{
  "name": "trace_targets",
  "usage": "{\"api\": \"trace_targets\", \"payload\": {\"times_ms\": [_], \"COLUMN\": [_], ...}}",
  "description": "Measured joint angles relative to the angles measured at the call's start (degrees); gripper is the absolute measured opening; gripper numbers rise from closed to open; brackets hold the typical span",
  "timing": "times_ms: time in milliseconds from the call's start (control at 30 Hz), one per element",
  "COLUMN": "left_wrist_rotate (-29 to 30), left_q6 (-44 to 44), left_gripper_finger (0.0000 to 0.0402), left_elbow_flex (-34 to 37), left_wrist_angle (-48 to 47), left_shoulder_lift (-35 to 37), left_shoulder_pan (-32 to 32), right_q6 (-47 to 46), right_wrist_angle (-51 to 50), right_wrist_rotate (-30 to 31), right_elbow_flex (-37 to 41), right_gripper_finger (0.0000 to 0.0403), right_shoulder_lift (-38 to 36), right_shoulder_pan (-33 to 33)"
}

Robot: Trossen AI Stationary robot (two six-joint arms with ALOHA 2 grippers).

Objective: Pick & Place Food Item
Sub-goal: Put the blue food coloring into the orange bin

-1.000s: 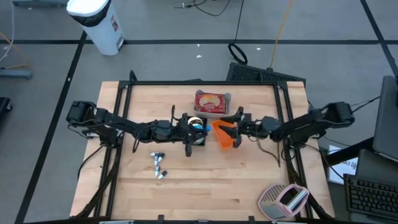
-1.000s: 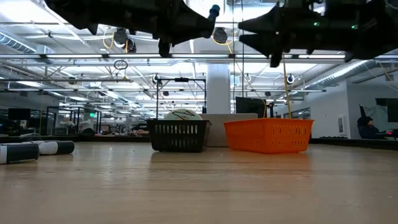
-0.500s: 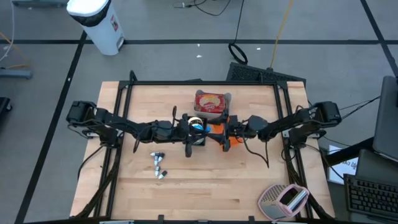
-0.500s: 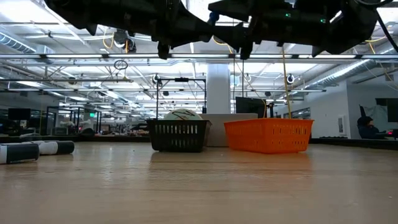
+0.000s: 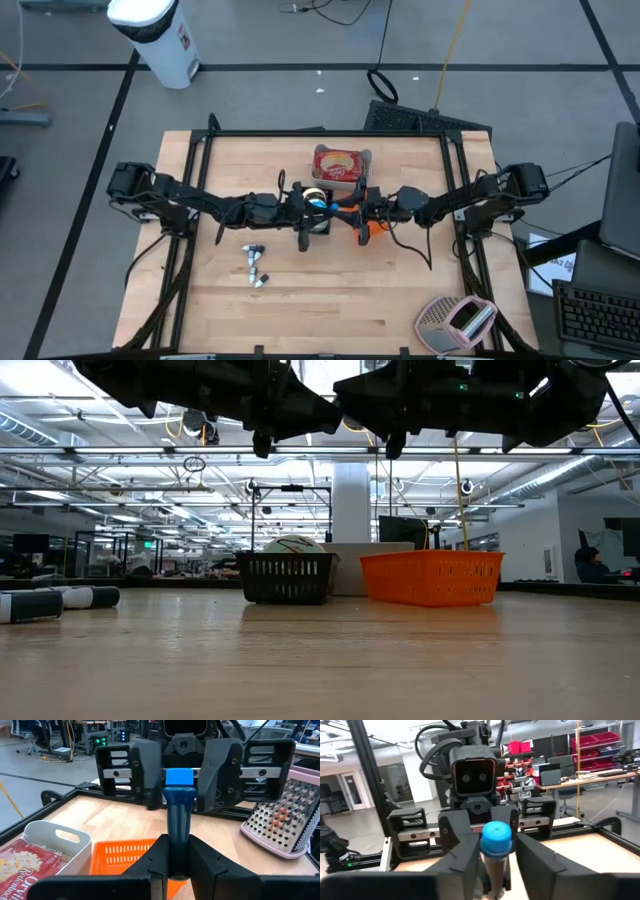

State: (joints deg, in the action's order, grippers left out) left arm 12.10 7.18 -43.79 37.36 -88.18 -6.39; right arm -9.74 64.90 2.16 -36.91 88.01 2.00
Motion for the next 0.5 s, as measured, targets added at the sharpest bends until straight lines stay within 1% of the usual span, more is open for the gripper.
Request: {"api": "trace_targets", "payload": {"times_ms": [100, 200, 267, 400, 500], "left_wrist_rotate": [-0.1, -0.3, -0.3, 0.0, 0.9], "left_q6": [0.0, 0.0, 0.0, 1.8, 4.6], "left_gripper_finger": [0.0051, 0.0051, 0.0051, 0.0052, 0.007], "left_elbow_flex": [0.0, 0.0, 0.0, 0.0, 0.0], "left_wrist_angle": [0.0, 0.0, 0.1, 0.2, -0.7], "left_shoulder_lift": [0.0, 0.0, 0.0, 0.0, 0.2], "left_shoulder_pan": [0.0, 0.0, 0.0, 0.0, -0.1], "right_q6": [0.0, 0.1, 0.1, 0.0, -0.1], "right_wrist_angle": [0.1, 0.4, 0.5, 0.7, 0.7], "right_wrist_rotate": [-2.6, -3.9, -4.0, -4.0, -3.8], "right_elbow_flex": [0.0, 0.0, 0.0, 0.0, 0.0], "right_gripper_finger": [0.0074, 0.005, 0.0047, 0.0057, 0.0057], "right_shoulder_lift": [0.0, 0.0, 0.0, 0.0, 0.0], "right_shoulder_pan": [0.0, 0.0, 0.0, 0.0, 0.0]}}
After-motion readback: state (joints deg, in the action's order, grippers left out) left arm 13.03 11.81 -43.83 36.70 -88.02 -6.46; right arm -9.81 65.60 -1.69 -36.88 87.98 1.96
